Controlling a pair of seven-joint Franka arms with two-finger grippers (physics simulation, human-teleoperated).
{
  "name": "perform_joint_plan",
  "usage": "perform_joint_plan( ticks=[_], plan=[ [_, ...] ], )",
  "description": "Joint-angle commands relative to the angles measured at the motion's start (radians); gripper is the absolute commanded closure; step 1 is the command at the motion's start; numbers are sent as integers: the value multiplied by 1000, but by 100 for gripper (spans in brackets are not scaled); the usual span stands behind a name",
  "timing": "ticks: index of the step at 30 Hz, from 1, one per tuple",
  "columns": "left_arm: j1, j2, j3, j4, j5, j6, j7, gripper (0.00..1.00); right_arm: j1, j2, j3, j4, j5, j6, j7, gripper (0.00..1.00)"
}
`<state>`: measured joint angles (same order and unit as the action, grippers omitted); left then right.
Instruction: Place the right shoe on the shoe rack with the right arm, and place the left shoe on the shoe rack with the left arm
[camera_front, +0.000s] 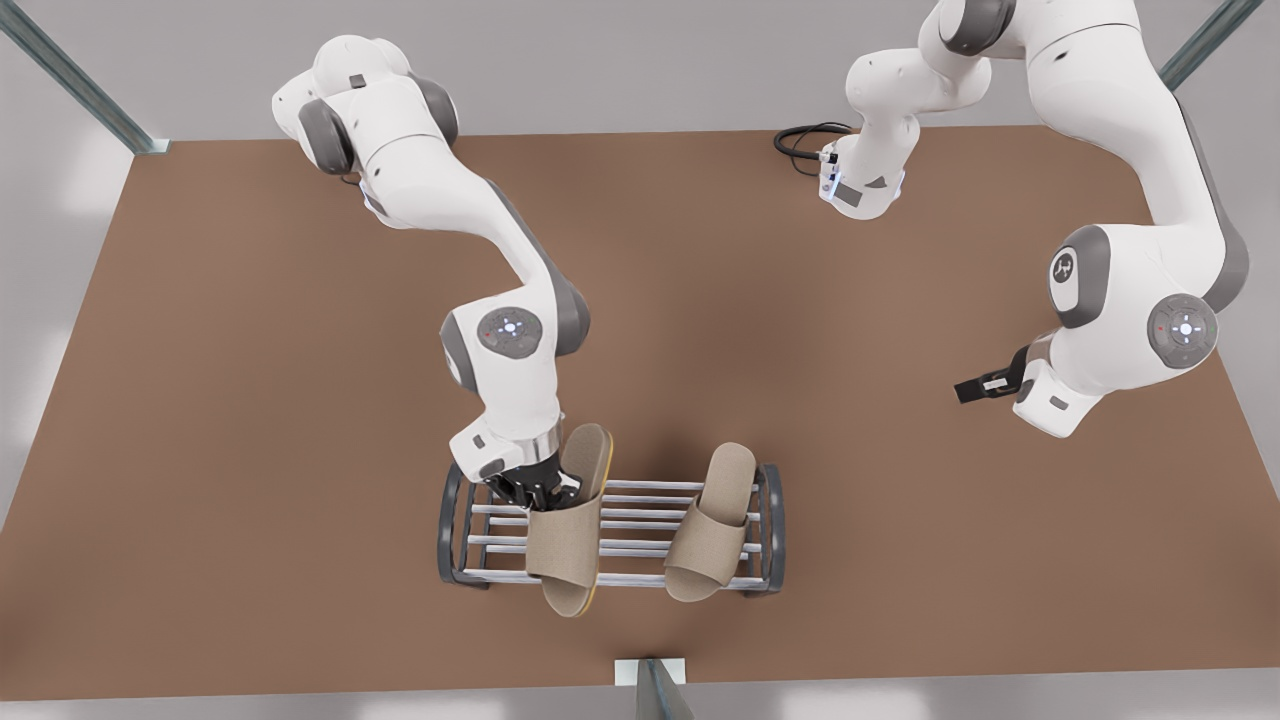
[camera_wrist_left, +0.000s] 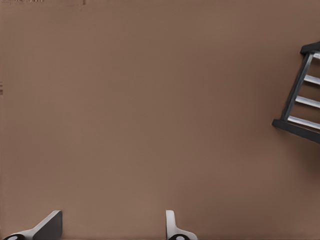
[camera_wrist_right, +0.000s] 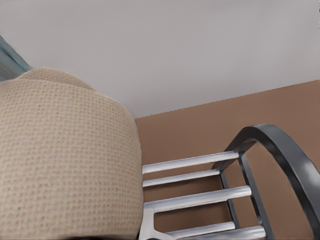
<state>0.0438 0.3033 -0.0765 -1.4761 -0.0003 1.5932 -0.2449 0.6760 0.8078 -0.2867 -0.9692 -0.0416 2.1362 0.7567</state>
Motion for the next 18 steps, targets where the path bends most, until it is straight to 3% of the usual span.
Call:
perform_joint_plan(
  ticks=[1, 12, 13, 14, 18],
  plan=[
    [1, 2, 0, 0, 8, 1, 75, 0, 2, -2, 0, -17, -9, 7, 177, 79],
    [-2, 5, -2, 0, 13, 4, 73, 0, 24, -4, 1, -88, -11, 10, 174, 79],
    [-4, 7, 0, 0, 13, 4, 73, 0, 25, -4, 1, -88, -11, 10, 174, 15],
    [-4, 10, -2, 0, 13, 4, 73, 0, 31, -2, 1, -88, -12, 10, 174, 0],
    [-7, 10, -2, 0, 13, 5, 73, 0, 31, -18, 1, -149, -11, 45, 173, 0]
  ],
)
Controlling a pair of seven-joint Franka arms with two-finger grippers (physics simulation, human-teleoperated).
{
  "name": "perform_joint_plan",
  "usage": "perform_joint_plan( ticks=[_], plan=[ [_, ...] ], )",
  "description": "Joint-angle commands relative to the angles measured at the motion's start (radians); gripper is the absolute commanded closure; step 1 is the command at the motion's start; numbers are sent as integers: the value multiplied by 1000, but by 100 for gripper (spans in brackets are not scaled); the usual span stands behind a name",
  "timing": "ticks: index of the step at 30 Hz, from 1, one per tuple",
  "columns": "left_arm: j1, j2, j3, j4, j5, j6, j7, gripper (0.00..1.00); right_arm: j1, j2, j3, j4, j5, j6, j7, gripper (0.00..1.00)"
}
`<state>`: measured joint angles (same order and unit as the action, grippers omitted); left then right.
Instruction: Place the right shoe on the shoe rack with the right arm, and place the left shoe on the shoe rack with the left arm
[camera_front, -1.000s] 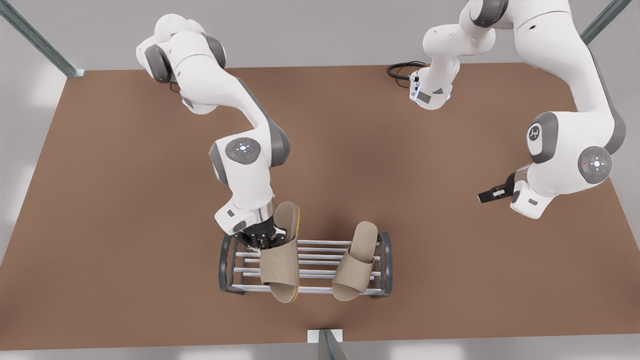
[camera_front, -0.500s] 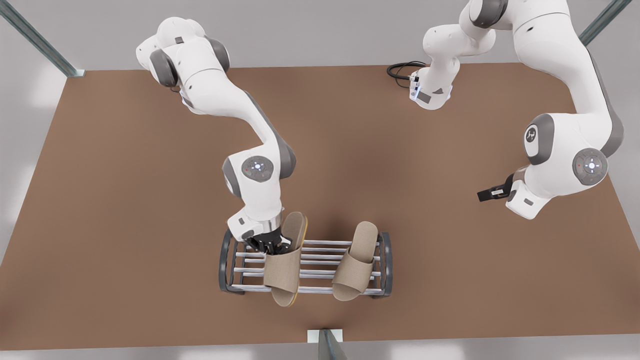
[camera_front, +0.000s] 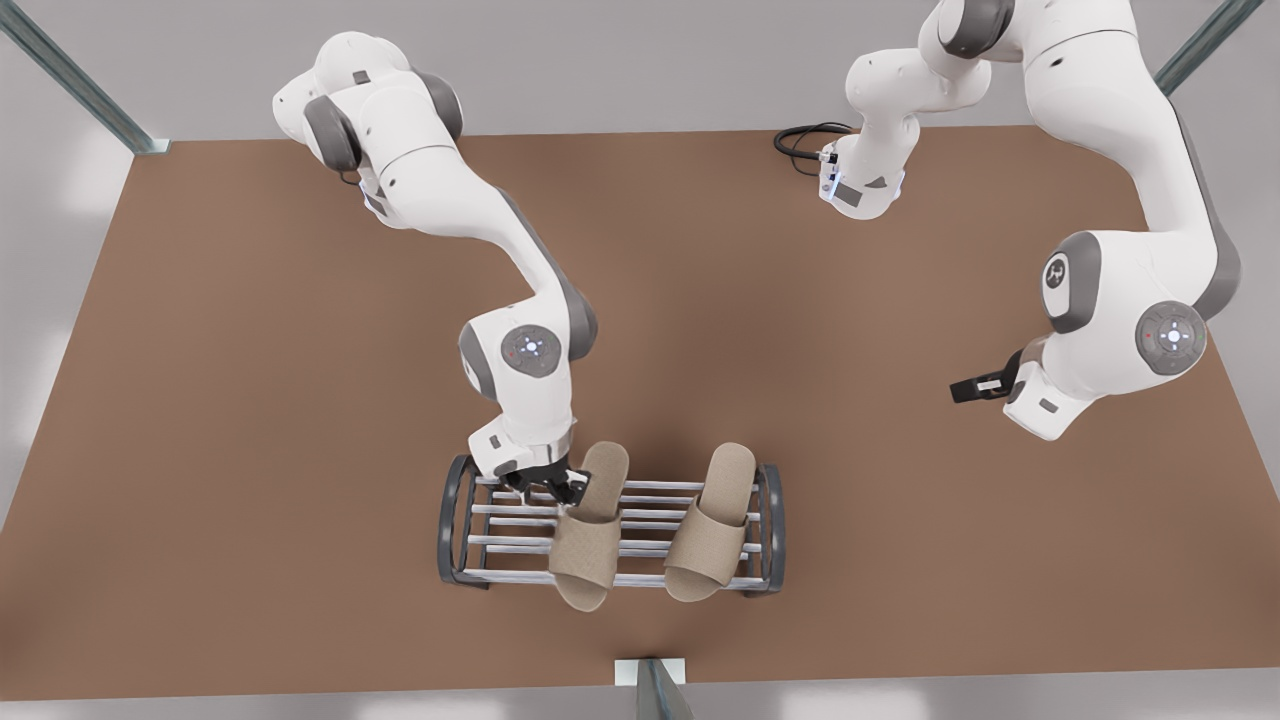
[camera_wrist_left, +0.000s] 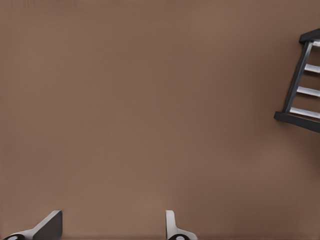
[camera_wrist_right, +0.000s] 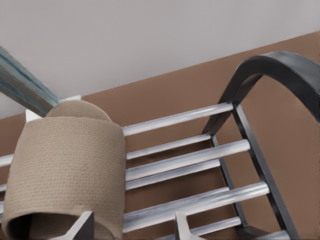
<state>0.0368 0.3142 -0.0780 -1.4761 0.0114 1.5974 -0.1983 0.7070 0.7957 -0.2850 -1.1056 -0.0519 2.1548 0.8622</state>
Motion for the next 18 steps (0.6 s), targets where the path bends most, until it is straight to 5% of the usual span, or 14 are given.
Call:
perform_joint_plan(
  ticks=[1, 18],
  plan=[
    [0, 0, 1, 0, 1, 1, 26, 0, 2, -7, 0, -16, 0, 27, 67, 0],
    [-8, 0, -5, 0, 30, 1, 19, 0, 126, -72, 30, -3, 10, -79, 215, 0]
  ],
)
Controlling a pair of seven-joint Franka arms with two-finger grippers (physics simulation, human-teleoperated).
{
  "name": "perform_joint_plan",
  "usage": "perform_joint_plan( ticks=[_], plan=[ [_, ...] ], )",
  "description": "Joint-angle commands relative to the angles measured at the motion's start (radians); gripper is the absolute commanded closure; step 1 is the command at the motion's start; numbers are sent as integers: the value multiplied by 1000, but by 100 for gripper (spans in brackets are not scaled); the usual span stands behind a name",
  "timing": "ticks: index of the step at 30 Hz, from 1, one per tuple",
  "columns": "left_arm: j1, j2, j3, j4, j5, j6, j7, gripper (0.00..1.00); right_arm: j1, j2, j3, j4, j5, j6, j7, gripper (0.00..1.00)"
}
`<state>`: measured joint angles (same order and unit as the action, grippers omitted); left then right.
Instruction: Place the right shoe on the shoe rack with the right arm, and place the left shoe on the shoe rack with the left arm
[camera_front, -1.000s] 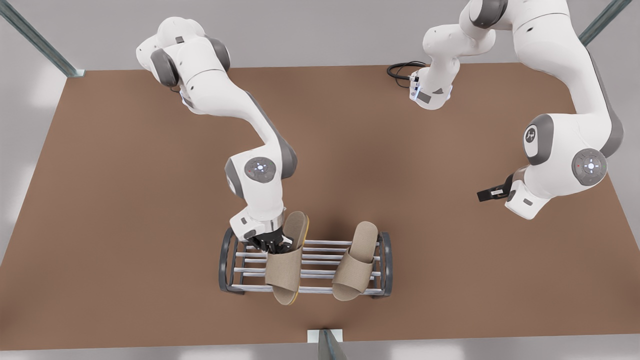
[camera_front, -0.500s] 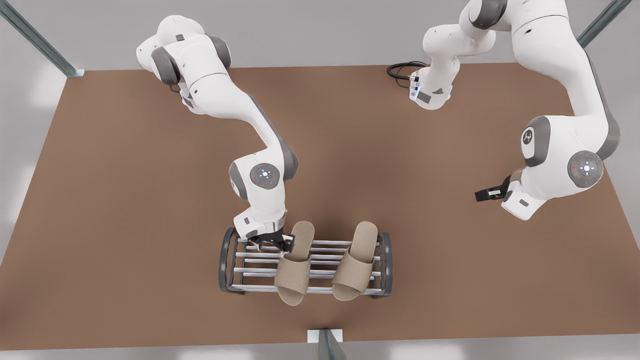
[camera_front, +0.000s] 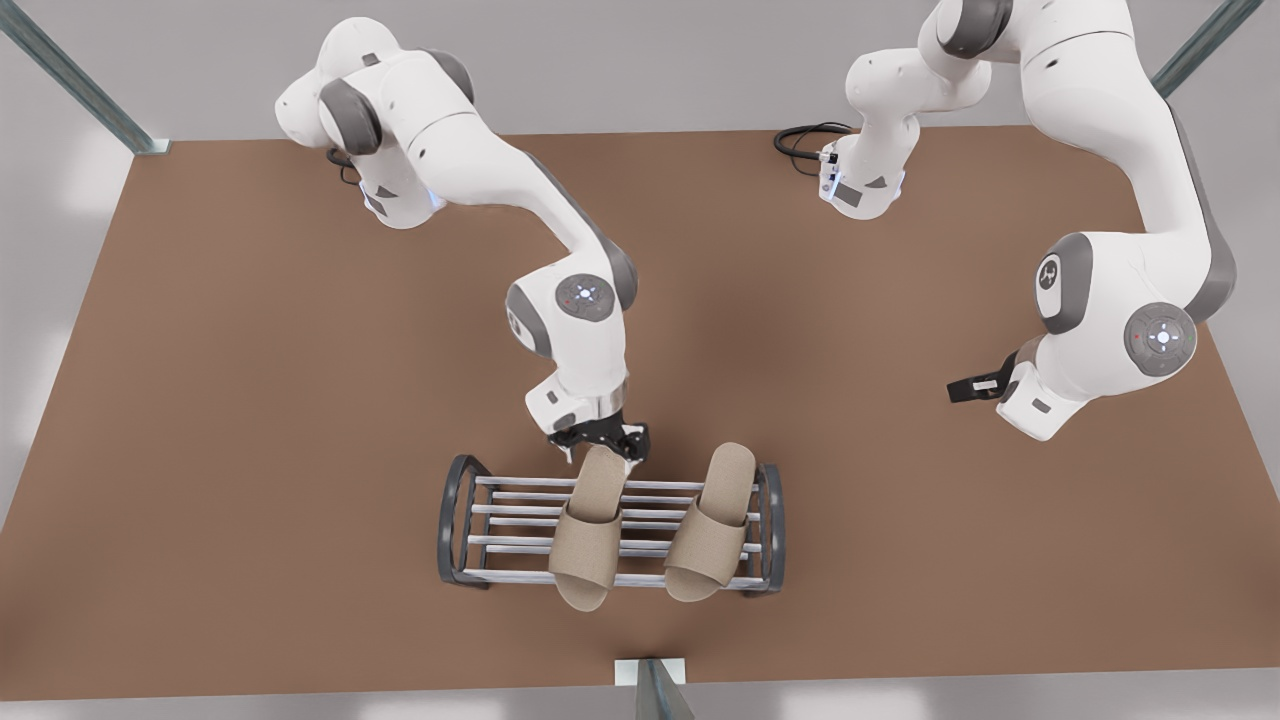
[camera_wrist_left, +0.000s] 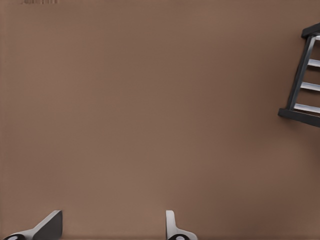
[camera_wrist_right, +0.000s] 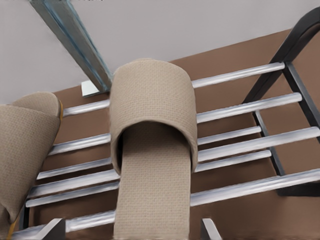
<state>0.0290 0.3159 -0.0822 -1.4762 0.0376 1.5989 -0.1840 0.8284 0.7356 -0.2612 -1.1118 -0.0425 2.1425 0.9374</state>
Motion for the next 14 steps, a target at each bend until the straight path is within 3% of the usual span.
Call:
perform_joint_plan(
  ticks=[1, 4, 5, 8, 10, 12, 14],
  plan=[
    [0, 0, -1, 0, 4, 0, 4, 0, 31, -50, 22, 1, -4, -116, 190, 0],
    [2, -1, 1, 0, 4, 0, 4, 0, 60, -214, 22, -19, -5, -365, 271, 0],
    [2, -1, -1, 0, 4, 0, 4, 0, 52, -303, 14, -121, -7, -360, 271, 0],
    [2, -1, -1, 0, 4, 0, 4, 0, -184, -513, 16, -283, -19, -380, 118, 0],
    [2, -1, -1, 0, 4, 0, 4, 0, -442, -513, 13, -283, -23, -374, -129, 0],
    [2, -1, -1, 0, 2, 0, 4, 0, -666, -452, 14, -267, -27, -250, -476, 0],
    [0, -1, -1, 0, 2, 0, 3, 0, -531, -355, 71, -217, -28, -151, -379, 0]
  ],
)
